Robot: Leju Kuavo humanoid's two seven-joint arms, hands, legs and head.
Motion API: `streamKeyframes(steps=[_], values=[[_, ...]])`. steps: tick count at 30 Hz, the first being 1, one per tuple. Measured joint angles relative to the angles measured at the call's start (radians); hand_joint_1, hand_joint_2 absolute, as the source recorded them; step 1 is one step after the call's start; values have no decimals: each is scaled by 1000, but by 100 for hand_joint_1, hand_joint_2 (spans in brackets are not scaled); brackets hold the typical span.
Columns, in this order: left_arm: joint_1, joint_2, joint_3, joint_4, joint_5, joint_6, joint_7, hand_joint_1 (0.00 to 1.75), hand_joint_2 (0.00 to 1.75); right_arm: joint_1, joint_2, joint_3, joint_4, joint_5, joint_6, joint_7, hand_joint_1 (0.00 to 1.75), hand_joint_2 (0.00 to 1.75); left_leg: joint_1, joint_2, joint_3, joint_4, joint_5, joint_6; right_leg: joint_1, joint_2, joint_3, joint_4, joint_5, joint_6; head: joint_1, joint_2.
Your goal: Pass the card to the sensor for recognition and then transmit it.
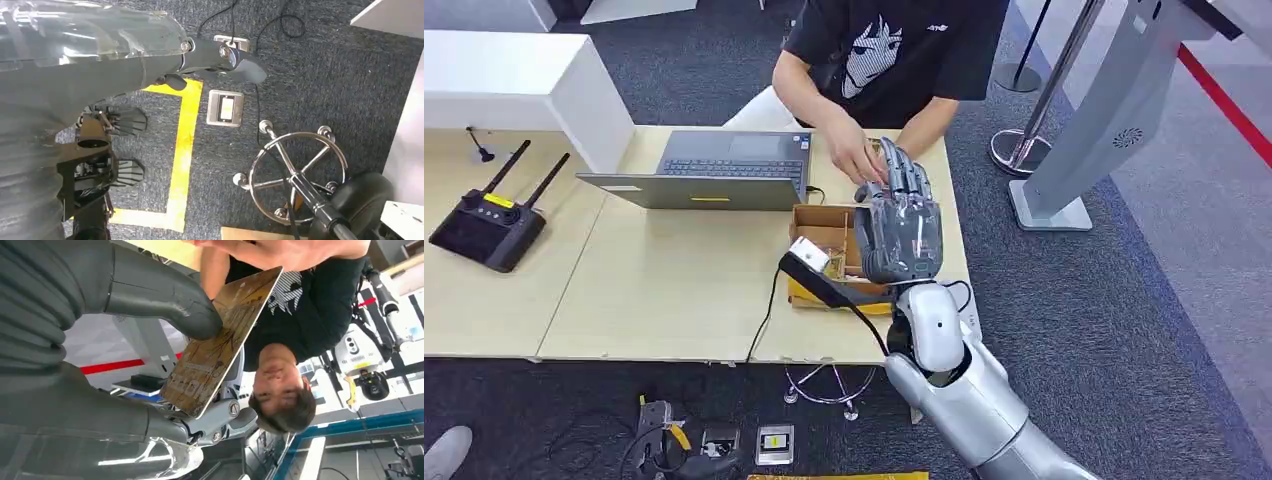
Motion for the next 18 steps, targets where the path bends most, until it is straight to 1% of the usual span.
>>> streamKeyframes(steps=[3, 7, 12, 18], values=[[1, 0, 0, 0, 0, 1, 0, 0, 175, 9, -1, 0, -9, -10, -13, -6, 175, 175, 0, 0, 0, 0, 0, 0, 0, 0, 0, 0, 0, 0, 0, 0], [9, 1, 4, 0, -3, 6, -2, 0, 175, 54, -8, -9, -56, -39, -58, -21, 175, 175, 0, 0, 1, 0, 0, 0, 0, 0, 0, 0, 0, 0, 0, 0], [22, 2, 6, -1, -17, 16, -10, 0, 175, 146, -42, -31, -160, -74, -74, -31, 175, 175, 0, 0, 0, 0, 0, 0, 0, 0, -1, 0, 0, 0, 0, 0], [29, 4, 8, -1, -28, 21, -11, 0, 175, 276, -93, -100, -257, -156, -138, -59, 175, 175, -1, 2, 0, 0, -1, 0, -1, 0, -1, 0, 0, 0, 0, 0]])
